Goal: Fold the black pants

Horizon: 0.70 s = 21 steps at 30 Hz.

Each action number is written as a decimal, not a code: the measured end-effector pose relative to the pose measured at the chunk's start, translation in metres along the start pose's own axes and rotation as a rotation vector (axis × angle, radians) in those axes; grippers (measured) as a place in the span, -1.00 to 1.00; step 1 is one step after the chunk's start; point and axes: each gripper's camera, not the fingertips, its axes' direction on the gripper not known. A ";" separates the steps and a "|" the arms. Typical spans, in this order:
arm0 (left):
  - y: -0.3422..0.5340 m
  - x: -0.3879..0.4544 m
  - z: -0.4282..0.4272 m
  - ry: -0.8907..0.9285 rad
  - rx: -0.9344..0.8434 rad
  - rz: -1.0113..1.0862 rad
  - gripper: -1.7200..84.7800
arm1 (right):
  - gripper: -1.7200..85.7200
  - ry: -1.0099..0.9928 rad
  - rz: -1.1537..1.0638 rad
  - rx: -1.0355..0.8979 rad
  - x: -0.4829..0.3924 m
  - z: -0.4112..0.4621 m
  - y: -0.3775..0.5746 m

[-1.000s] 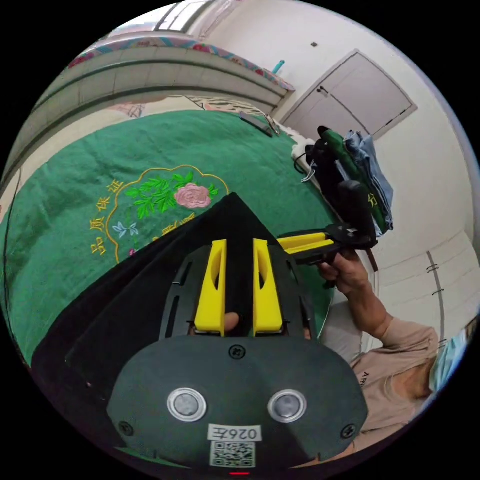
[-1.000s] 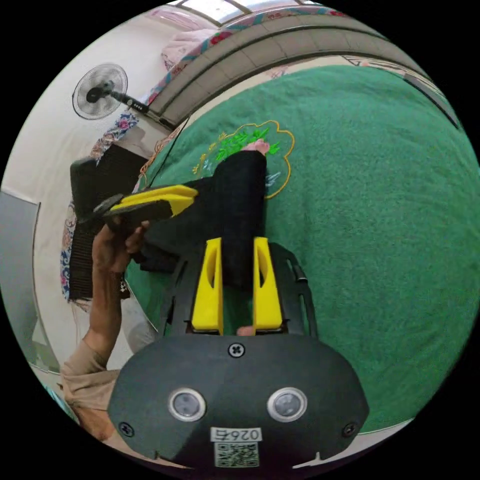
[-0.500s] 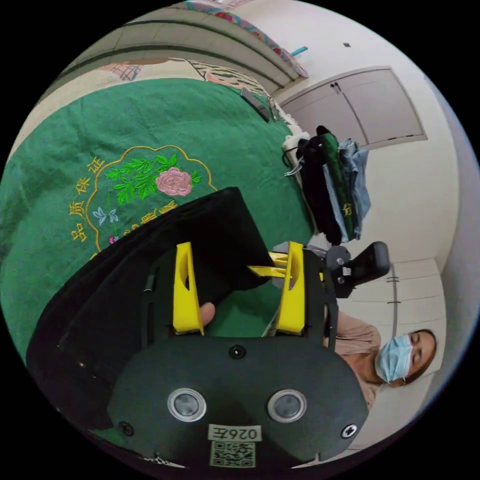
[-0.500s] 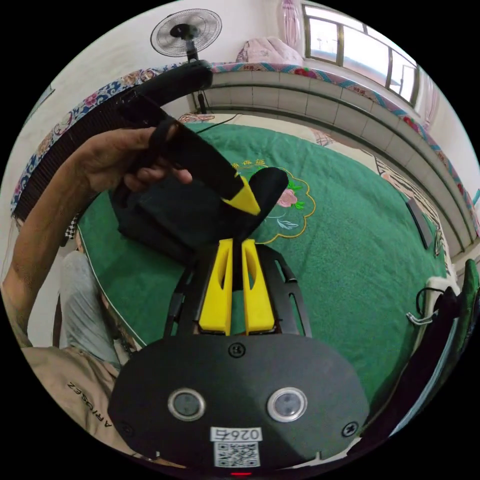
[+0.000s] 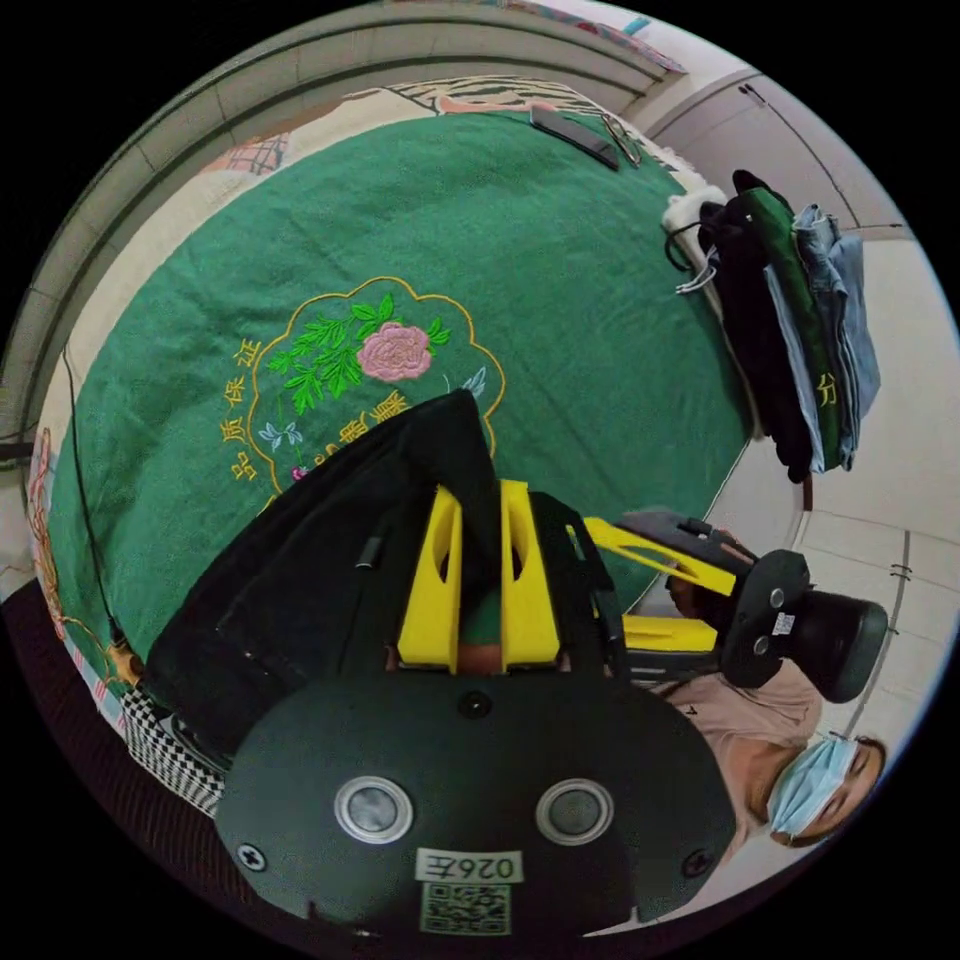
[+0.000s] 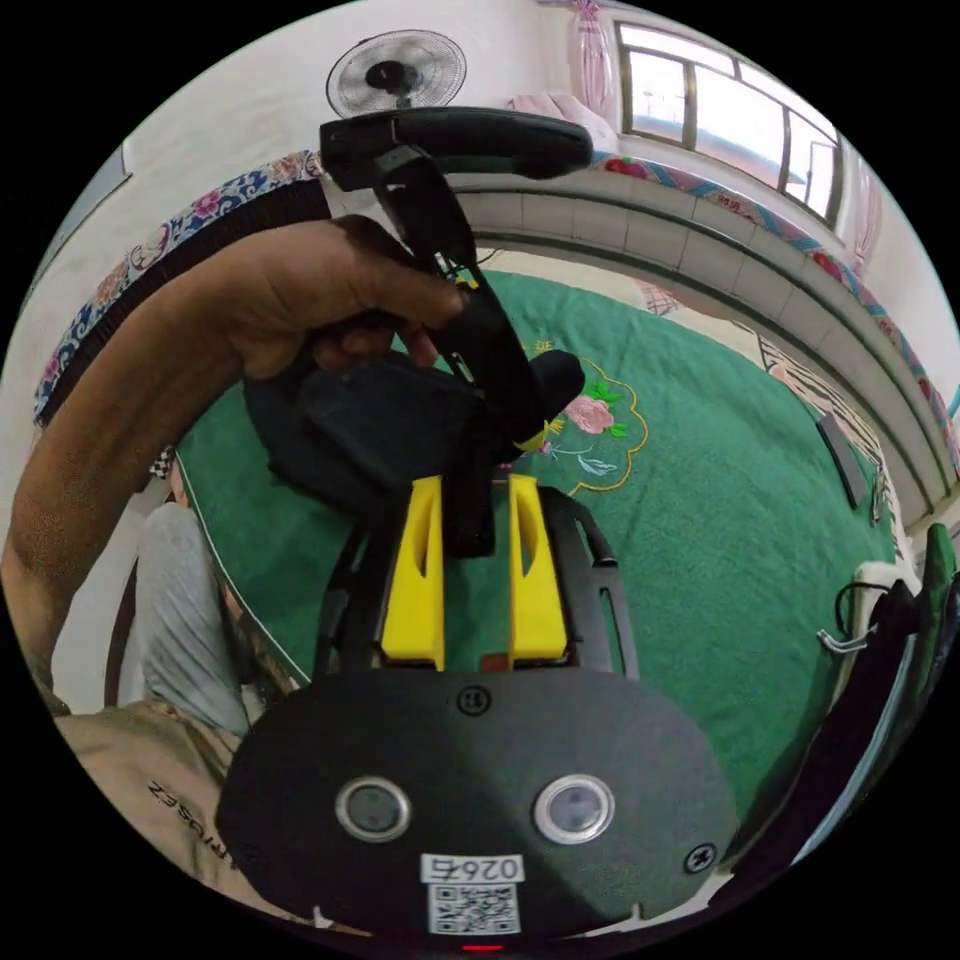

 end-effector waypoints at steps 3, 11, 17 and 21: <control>0.006 -0.005 -0.011 0.038 0.016 -0.043 -0.84 | -0.60 -0.021 0.054 0.028 0.009 0.003 0.001; 0.005 0.034 -0.041 -0.027 0.021 -0.019 -0.88 | -0.95 -0.354 0.113 -0.034 0.075 -0.021 0.013; 0.020 0.061 -0.092 0.035 0.083 0.132 -0.88 | -0.96 -0.469 0.144 0.192 0.114 -0.077 0.041; 0.051 0.047 -0.119 0.106 0.160 0.185 -0.89 | -0.96 -0.580 0.128 0.304 0.115 -0.089 0.039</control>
